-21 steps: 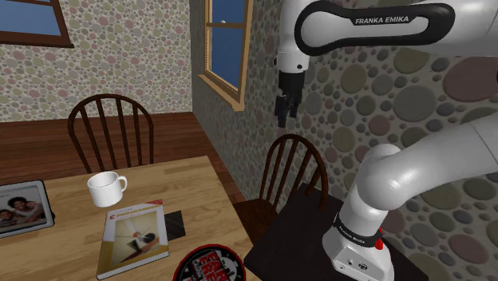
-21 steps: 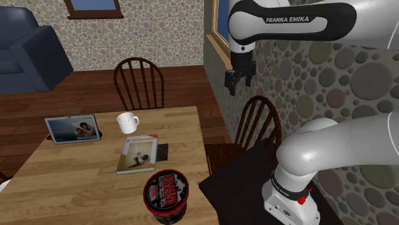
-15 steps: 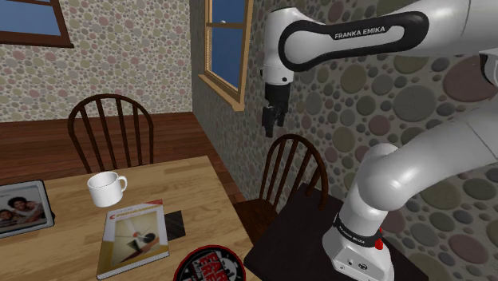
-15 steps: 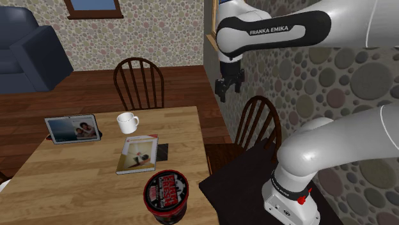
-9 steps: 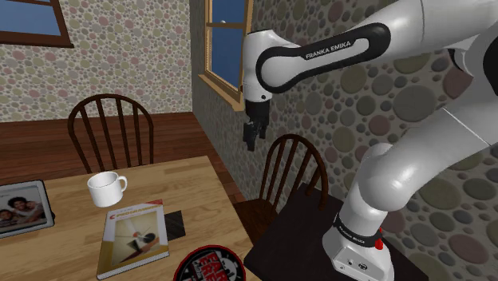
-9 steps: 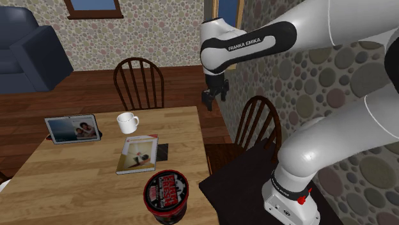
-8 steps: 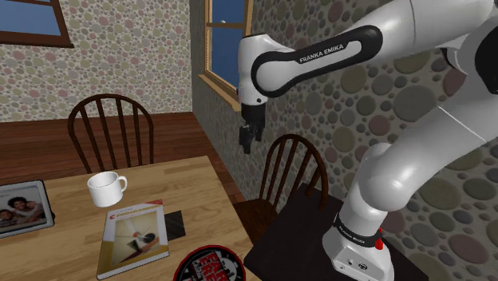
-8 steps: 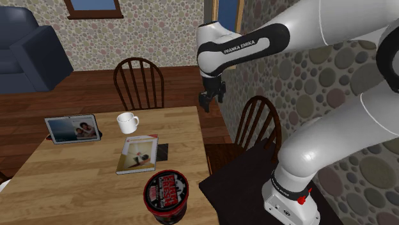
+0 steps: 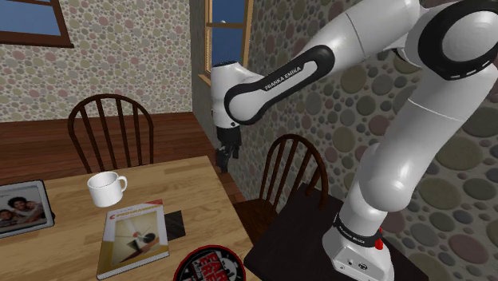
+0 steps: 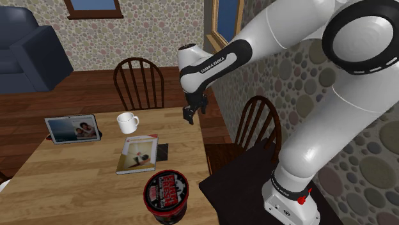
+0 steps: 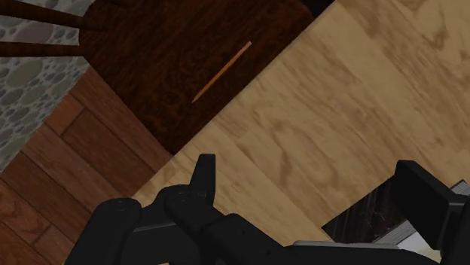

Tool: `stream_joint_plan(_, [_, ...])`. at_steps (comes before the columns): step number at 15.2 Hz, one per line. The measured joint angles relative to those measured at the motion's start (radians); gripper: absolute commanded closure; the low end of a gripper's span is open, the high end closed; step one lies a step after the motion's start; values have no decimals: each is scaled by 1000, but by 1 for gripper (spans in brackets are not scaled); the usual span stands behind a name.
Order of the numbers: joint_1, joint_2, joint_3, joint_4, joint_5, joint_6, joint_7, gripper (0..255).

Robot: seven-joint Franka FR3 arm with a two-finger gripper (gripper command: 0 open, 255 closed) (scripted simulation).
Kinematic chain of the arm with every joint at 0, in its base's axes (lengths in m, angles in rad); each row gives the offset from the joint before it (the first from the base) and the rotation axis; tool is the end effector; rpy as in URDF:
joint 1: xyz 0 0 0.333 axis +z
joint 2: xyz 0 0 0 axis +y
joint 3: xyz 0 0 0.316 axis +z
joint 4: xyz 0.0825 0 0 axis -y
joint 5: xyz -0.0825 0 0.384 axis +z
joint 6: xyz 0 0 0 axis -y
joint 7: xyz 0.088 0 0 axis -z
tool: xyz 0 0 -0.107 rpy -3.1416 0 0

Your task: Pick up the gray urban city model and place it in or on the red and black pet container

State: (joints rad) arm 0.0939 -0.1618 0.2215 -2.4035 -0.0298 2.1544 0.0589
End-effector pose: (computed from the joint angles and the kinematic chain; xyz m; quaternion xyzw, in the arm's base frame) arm 0.4387 0.1418 0.3680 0.9895 0.1342 -0.0394 0.0377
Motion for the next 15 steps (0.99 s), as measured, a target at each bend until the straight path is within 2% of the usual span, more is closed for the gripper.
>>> stream_joint_plan(7, [39,270,46,127,-76,134,63,0])
stream_joint_plan(15, [110,562,49,329,-185,209,113,0])
